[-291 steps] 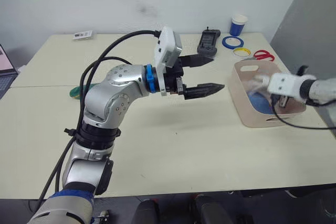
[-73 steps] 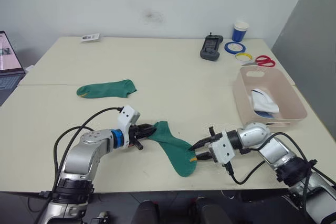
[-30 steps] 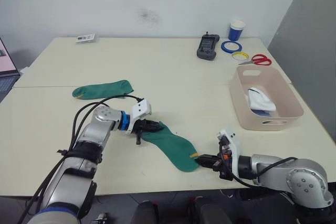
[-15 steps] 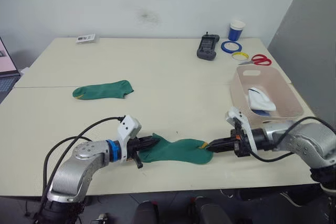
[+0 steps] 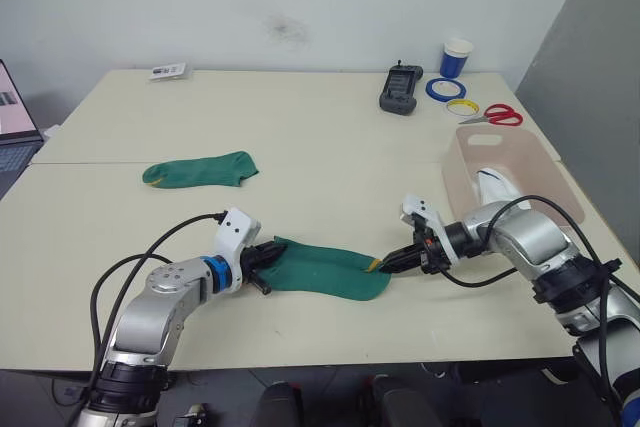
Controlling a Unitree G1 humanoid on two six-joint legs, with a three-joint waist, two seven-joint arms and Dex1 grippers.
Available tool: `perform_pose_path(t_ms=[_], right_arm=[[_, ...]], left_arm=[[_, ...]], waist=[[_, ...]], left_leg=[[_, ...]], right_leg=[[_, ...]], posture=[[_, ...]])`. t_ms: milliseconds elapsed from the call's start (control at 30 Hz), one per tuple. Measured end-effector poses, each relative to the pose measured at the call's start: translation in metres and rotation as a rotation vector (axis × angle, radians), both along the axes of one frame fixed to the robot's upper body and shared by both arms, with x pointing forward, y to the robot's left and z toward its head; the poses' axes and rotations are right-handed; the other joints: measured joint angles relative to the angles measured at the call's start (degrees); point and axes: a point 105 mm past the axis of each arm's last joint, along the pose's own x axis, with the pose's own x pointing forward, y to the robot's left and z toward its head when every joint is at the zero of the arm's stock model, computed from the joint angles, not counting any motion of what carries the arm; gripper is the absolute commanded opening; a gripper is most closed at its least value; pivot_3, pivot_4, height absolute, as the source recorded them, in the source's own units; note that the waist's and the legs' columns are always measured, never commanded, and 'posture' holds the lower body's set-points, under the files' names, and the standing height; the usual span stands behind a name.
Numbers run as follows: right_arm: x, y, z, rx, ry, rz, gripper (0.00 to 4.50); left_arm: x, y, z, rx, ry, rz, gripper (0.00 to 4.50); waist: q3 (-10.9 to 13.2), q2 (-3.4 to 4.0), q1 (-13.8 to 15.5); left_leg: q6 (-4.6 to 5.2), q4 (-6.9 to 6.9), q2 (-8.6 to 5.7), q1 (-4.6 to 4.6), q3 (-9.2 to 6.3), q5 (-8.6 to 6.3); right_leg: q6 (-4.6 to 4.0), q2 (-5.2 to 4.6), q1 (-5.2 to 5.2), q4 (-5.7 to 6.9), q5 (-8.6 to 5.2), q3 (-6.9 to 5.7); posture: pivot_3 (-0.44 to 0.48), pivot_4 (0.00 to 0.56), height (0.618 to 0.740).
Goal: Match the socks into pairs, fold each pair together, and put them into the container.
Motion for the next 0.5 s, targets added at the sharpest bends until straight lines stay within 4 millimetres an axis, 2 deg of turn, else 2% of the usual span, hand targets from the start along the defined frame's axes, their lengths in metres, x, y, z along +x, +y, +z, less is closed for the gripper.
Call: perform_pose_path(t_ms=[67,100,167,233,333,400,500], right_arm=[[0.003,-0.003,-0.003,-0.011,-0.001,-0.013,0.02],[0.004,-0.004,-0.004,-0.013,0.002,-0.02,0.43],[0.007,-0.005,-0.005,-0.013,-0.002,-0.04,0.92],[0.011,-0.008,-0.002,-0.009,-0.017,-0.061,1.62],[0.018,-0.015,0.011,0.013,-0.069,-0.11,2.61],[0.017,-0.024,0.023,0.021,-0.109,-0.147,2.66],[0.007,-0.033,0.03,0.047,-0.121,-0.197,2.66]], left_arm=[[0.0,-0.002,0.0,0.009,0.002,-0.02,0.0],[0.0,-0.003,0.001,0.01,0.002,-0.024,0.49],[0.001,-0.003,0.001,0.009,0.0,-0.027,0.97],[0.001,-0.003,0.001,0.004,0.002,-0.03,1.6],[0.005,0.004,0.003,-0.016,0.002,-0.004,2.48],[0.01,0.019,0.008,-0.036,-0.01,0.051,3.1],[0.008,0.038,0.022,-0.086,-0.022,0.075,3.1]], waist=[[0.0,0.0,0.0],[0.0,0.0,0.0],[0.0,0.0,0.0],[0.0,0.0,0.0],[0.0,0.01,0.0],[0.0,0.01,0.0],[0.0,0.0,0.0]], left_leg=[[0.0,0.0,-0.01,0.0,0.02,0.0],[0.0,0.0,-0.01,0.0,0.02,0.0],[0.0,0.0,-0.02,0.0,0.02,0.0],[0.0,0.0,-0.01,0.0,0.01,0.0],[0.0,0.0,-0.01,0.0,0.01,0.0],[0.0,-0.02,-0.01,-0.01,0.01,0.0],[0.0,-0.1,0.03,-0.01,0.02,0.0]], right_leg=[[0.0,-0.02,0.0,0.0,0.0,0.0],[0.0,-0.03,0.0,0.0,0.0,0.02],[0.0,-0.03,0.0,0.0,0.0,0.02],[0.0,-0.03,0.0,0.0,0.0,0.0],[0.0,-0.03,-0.01,0.02,0.0,0.0],[0.0,-0.02,-0.01,0.02,0.0,-0.06],[0.0,-0.03,-0.01,0.0,0.0,-0.08]], posture=[[0.0,0.15,0.74],[0.0,0.15,0.74],[0.0,0.15,0.74],[0.0,0.15,0.74],[0.0,0.15,0.74],[0.0,0.15,0.74],[0.0,0.15,0.74]])
